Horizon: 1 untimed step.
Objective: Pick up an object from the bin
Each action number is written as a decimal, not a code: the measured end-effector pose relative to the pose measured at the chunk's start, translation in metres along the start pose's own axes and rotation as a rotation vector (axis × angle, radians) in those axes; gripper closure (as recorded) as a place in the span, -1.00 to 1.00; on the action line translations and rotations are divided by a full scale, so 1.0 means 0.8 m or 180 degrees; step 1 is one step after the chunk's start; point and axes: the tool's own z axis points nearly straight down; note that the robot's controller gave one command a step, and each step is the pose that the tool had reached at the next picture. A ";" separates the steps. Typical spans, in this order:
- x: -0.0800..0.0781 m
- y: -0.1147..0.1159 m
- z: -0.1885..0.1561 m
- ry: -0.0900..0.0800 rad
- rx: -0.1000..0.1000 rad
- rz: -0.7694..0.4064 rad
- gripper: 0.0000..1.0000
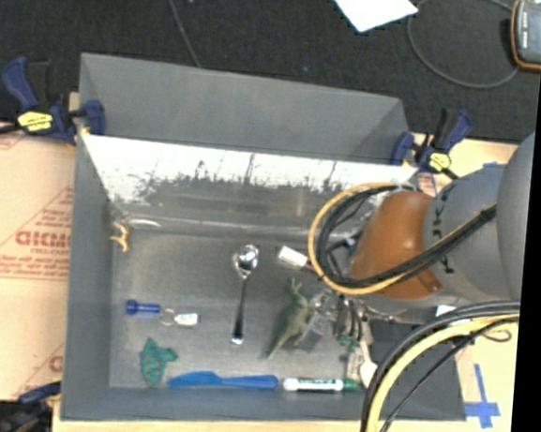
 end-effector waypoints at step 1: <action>0.002 -0.002 0.000 0.0007 0.0001 0.0106 1.00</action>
Offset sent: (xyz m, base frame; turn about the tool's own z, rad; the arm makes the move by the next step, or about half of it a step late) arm -0.0012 -0.0004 0.0188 0.0221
